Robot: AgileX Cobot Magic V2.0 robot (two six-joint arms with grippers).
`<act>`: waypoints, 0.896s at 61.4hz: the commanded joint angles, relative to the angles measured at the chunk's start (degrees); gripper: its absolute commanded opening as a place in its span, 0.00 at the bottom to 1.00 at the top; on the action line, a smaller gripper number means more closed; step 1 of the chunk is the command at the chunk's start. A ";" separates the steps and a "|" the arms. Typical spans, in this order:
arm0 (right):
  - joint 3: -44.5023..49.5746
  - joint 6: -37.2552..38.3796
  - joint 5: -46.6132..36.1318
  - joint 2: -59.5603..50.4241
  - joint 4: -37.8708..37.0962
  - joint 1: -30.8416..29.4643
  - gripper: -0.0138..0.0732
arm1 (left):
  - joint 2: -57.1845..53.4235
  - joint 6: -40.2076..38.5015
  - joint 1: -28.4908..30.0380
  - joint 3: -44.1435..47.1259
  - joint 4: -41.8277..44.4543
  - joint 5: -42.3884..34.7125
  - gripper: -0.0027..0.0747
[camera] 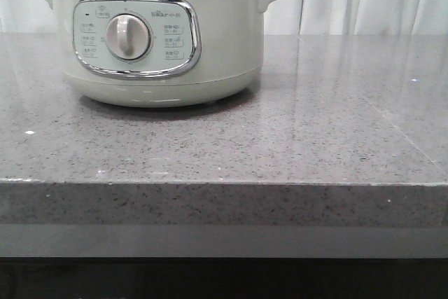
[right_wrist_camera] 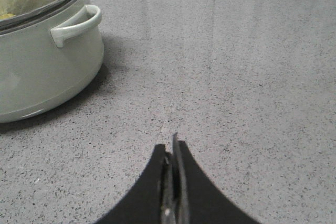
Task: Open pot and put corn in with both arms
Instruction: 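Lower the glass lid back onto the pot with the left gripper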
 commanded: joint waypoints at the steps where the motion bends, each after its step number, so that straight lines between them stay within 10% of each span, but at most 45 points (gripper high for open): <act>1: -1.60 -0.07 -4.67 -0.05 0.24 -0.33 0.08 | -2.71 -0.22 -0.44 -2.38 -1.55 -7.21 0.19; 55: -1.60 -0.07 -4.61 -0.05 0.24 -0.33 0.08 | -2.14 -0.22 -0.44 -2.38 -0.92 -2.04 0.67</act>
